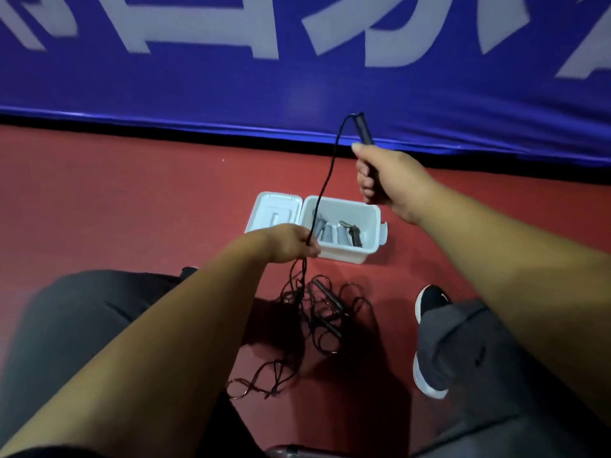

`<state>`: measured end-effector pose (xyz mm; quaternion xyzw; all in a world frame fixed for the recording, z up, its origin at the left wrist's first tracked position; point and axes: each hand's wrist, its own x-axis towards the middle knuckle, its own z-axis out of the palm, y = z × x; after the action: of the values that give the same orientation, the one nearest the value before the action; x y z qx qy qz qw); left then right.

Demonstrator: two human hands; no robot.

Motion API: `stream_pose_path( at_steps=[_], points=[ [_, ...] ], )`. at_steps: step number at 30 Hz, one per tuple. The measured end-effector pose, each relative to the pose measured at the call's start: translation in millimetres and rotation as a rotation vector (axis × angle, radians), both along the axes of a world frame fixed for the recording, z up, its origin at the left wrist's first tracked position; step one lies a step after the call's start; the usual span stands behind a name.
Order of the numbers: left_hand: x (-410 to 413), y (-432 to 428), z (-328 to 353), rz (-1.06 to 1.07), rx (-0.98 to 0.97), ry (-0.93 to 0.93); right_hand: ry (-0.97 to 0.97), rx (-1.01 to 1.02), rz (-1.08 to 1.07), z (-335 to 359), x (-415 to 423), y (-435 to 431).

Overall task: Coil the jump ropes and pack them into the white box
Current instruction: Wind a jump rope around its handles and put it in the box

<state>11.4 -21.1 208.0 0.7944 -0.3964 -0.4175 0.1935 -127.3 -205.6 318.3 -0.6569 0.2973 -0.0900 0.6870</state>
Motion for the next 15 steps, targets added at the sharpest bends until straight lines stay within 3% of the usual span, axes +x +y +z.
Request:
stream_pose_path(
  at_steps=[6, 15],
  points=[
    [-9.8, -1.0, 60.0, 0.175, -0.075, 0.026, -0.168, -0.080, -0.171, 49.1, -19.7, 4.6],
    [-22.5, -20.7, 189.7, 0.449, -0.532, 0.202, 0.082, -0.005, -0.078, 10.0, -44.2, 33.8]
  ],
)
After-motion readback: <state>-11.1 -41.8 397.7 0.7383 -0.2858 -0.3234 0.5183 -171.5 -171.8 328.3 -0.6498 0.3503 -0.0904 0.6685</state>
